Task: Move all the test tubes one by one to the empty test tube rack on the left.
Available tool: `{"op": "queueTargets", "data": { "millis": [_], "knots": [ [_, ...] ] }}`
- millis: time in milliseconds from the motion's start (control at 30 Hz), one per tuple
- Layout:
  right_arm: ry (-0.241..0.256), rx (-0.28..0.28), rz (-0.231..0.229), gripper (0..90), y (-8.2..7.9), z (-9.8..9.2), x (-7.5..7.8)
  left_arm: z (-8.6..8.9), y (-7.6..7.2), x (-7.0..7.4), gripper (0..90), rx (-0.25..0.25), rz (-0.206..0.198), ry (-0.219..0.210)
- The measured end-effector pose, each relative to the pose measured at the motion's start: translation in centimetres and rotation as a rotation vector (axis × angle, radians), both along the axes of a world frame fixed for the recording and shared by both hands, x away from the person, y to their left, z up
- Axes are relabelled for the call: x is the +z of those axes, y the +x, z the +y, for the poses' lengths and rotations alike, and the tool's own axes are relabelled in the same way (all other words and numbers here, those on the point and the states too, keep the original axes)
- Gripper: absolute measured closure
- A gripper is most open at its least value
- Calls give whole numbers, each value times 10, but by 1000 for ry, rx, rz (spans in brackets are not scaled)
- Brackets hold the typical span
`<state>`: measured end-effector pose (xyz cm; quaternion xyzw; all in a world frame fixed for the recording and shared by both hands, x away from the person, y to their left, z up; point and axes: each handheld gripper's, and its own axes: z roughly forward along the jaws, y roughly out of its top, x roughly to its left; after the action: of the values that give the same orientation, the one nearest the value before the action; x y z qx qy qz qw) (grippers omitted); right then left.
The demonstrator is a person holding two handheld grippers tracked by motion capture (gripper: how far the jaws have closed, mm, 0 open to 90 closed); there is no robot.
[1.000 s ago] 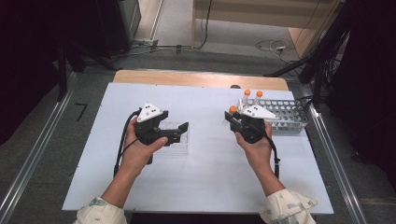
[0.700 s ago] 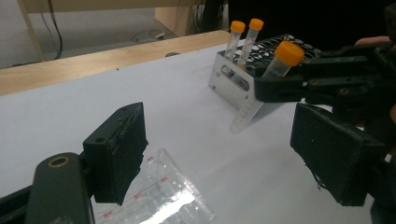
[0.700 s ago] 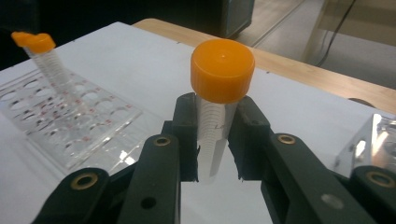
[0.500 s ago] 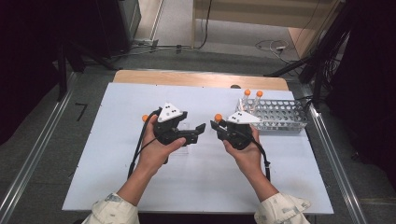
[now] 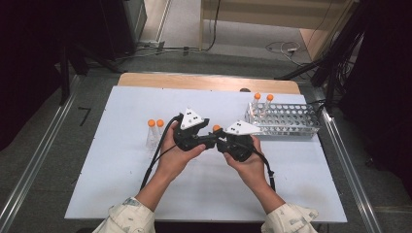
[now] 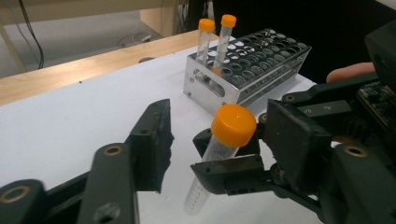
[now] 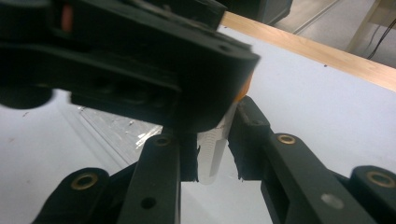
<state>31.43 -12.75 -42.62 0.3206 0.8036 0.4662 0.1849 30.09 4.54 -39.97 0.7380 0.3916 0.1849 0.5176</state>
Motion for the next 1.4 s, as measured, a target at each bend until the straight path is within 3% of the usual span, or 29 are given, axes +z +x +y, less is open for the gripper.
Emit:
{"op": "queueTargets", "data": {
  "millis": [200,267,467,700,767,933,967,1400],
  "knots": [
    [9,12,2,713,-1,3,0,0,1,-4,556,-9,0,21],
    [7,18,0,713,-2,3,0,1,1,-5,587,-15,1,10],
    [7,22,5,713,-1,4,-1,0,-1,-5,696,-22,-26,31],
    [10,23,-3,703,-2,3,0,0,-2,-4,707,-20,-50,48],
    [21,25,-11,620,-3,3,0,1,-3,-3,709,-10,-68,61],
    [51,16,-23,287,-3,4,0,7,-2,1,710,1,-69,56],
    [59,10,-30,264,-3,3,0,9,-1,2,709,8,-69,53],
    [101,-42,-11,211,5,-21,-5,44,2,29,710,91,-76,8]
  ]
}}
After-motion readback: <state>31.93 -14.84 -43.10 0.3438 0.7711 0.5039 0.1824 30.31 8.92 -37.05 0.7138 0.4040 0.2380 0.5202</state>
